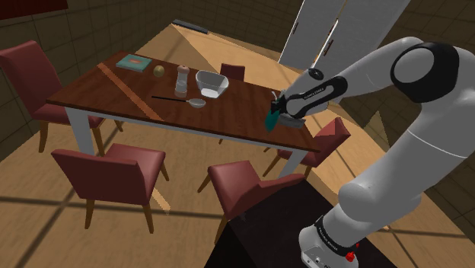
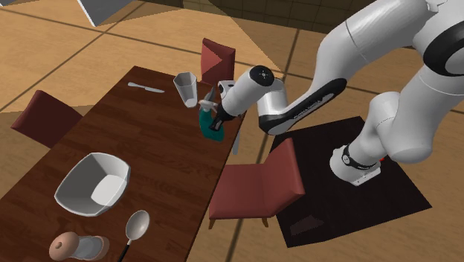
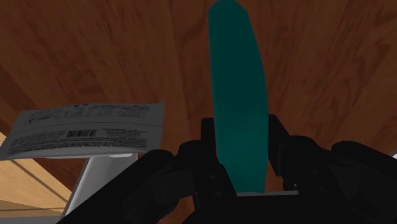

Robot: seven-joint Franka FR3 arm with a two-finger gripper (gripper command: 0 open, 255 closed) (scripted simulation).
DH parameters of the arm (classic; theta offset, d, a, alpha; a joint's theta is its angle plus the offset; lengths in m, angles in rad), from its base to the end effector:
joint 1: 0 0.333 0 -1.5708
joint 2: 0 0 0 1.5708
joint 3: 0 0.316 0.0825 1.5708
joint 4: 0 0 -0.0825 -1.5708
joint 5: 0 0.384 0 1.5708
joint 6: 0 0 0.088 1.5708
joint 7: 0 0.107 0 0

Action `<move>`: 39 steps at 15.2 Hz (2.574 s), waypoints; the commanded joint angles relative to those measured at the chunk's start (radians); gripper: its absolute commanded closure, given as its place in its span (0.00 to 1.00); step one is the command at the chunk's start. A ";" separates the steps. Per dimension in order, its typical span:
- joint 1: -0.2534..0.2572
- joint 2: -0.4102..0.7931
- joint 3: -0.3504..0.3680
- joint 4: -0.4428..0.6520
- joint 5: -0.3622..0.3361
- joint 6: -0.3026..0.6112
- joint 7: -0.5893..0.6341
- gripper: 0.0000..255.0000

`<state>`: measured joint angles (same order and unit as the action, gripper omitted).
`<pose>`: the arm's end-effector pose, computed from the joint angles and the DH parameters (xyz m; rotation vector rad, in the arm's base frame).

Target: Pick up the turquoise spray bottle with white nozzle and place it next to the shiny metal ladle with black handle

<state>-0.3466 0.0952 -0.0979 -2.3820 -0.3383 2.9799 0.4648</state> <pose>0.4971 -0.2109 0.3345 2.7861 -0.8409 0.7386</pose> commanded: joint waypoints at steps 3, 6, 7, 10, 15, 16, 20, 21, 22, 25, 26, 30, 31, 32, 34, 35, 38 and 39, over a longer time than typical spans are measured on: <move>-0.004 -0.043 0.014 0.009 0.042 -0.053 -0.039 1.00; -0.004 -0.073 0.020 0.019 0.068 -0.092 -0.063 1.00; -0.004 -0.083 0.021 0.022 0.076 -0.106 -0.070 1.00; -0.002 -0.111 0.023 0.035 0.096 -0.146 -0.090 1.00; 0.003 -0.153 0.025 0.060 0.122 -0.213 -0.115 1.00; 0.004 -0.161 0.025 0.066 0.127 -0.226 -0.120 1.00; 0.008 -0.190 0.026 0.091 0.142 -0.280 -0.136 1.00; 0.009 -0.197 0.026 0.098 0.146 -0.294 -0.139 1.00; 0.010 -0.203 0.026 0.105 0.149 -0.307 -0.142 1.00; 0.012 -0.221 0.026 0.128 0.158 -0.348 -0.152 1.00; 0.013 -0.227 0.026 0.136 0.160 -0.361 -0.155 1.00; 0.016 -0.247 0.026 0.170 0.170 -0.415 -0.166 1.00; 0.017 -0.251 0.026 0.179 0.172 -0.429 -0.168 1.00; 0.018 -0.255 0.026 0.188 0.174 -0.442 -0.170 1.00; 0.019 -0.263 0.026 0.207 0.178 -0.469 -0.175 1.00; 0.020 -0.267 0.026 0.217 0.180 -0.482 -0.177 1.00; 0.021 -0.276 0.027 0.248 0.186 -0.522 -0.184 1.00; 0.022 -0.279 0.027 0.259 0.187 -0.536 -0.186 1.00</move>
<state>-0.3257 -0.1822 -0.0716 -2.1378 -0.1527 2.4601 0.2807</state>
